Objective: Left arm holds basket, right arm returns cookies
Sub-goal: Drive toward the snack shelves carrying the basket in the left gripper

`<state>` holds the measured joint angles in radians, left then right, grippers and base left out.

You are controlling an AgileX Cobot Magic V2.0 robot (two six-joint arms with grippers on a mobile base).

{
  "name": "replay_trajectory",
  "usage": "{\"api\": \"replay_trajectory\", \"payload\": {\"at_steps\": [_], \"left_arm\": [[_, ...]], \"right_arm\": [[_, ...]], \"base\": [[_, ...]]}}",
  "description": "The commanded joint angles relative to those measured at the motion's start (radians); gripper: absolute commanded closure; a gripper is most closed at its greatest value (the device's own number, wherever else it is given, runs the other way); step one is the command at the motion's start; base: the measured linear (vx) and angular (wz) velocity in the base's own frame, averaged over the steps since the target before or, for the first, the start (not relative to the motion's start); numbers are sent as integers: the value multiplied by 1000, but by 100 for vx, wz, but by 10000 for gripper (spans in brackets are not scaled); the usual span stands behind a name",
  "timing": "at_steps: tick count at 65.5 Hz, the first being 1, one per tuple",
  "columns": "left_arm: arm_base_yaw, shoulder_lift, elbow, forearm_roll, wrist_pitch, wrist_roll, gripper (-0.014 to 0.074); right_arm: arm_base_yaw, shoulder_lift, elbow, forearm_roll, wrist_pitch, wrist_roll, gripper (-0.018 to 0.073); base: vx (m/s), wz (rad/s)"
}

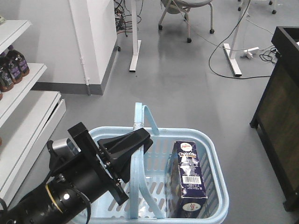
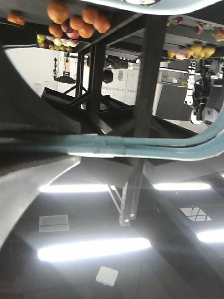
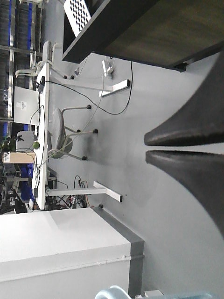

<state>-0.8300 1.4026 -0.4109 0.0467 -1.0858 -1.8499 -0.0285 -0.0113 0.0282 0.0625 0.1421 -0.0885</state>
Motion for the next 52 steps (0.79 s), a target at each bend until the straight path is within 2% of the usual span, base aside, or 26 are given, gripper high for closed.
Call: {"api": "replay_trajectory", "payload": {"at_steps": [1,52], "left_arm": [[-6,-30,-25,-13,-286,-2,599],[-6,-30,-25,-14,-286,-2,599]], "right_arm": [[-2,-12,17,-4,-76,-8,562],[-2,-12,17,-4,-76,-8,562]], "base": [[41,5],[39,6]]}}
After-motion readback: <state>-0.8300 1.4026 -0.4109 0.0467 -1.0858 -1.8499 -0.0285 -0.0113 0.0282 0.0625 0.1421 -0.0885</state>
